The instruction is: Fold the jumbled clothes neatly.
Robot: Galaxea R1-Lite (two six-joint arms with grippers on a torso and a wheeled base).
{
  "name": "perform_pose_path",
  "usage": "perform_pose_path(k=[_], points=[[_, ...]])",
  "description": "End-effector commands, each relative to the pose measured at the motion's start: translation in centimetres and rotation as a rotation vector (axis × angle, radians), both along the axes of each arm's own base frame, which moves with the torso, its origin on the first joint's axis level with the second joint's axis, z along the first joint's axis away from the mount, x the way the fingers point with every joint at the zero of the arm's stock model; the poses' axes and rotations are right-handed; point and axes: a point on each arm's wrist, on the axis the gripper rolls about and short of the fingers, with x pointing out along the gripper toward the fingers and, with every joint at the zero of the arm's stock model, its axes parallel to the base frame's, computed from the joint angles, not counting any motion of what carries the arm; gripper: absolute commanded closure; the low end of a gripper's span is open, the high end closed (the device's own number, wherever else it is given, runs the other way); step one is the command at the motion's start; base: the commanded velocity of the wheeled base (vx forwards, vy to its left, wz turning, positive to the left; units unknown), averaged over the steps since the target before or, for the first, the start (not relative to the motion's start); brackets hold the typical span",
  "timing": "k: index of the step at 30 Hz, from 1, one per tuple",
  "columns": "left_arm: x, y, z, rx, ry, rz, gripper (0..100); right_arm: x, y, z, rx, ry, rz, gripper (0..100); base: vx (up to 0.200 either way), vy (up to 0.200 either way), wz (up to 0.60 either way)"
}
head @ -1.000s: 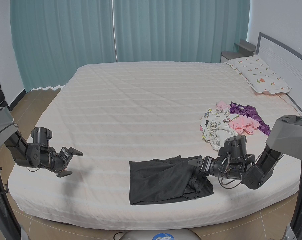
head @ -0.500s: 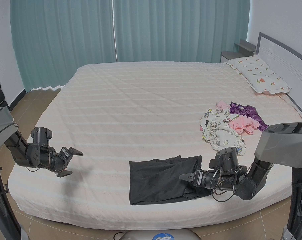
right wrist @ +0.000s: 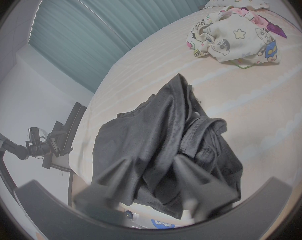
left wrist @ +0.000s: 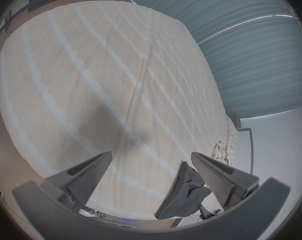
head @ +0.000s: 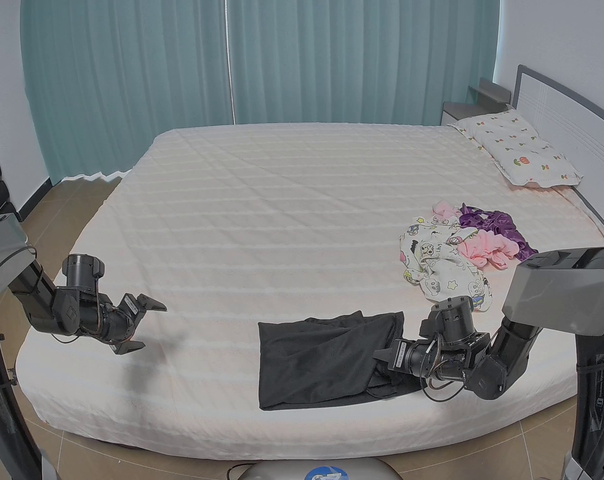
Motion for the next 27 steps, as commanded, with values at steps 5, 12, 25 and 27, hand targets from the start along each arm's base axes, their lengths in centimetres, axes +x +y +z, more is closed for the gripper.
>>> perform_pose_path(k=[5, 12, 25, 27], points=[[0.0, 0.0, 0.0, 0.0, 0.0, 0.0, 0, -0.7, -0.6, 0.2, 0.023, 0.001, -0.033, 100, 0.0, 0.0, 0.0], [0.0, 0.0, 0.0, 0.0, 0.0, 0.002, 0, -1.2, -1.1, 0.8, 0.021, -0.002, -0.041, 100, 0.0, 0.0, 0.0], [0.0, 0.0, 0.0, 0.0, 0.0, 0.0, 0, -3.6, -4.8, 2.5, 0.013, 0.016, 0.026, 100, 0.0, 0.0, 0.0], [0.0, 0.0, 0.0, -0.001, 0.0, 0.001, 0, -3.5, -5.5, 2.4, -0.011, 0.012, 0.028, 100, 0.0, 0.0, 0.0]])
